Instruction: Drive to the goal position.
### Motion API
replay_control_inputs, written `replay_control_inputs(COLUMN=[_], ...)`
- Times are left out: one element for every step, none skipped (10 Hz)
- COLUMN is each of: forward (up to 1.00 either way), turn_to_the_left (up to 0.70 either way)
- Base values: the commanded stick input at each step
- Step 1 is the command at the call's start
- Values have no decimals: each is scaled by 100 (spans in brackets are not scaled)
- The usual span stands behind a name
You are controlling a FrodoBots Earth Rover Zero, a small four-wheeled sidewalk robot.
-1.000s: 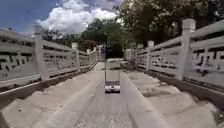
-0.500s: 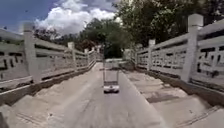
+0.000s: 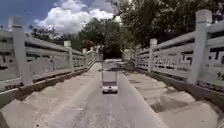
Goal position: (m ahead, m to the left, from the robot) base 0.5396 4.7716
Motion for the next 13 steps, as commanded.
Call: replay_control_inputs(forward=[45,45,45,45,45,45,45,45,45,45,45,45,45], turn_to_the_left=[0,0,0,0,0,0,0,1,27,14,0,0,0])
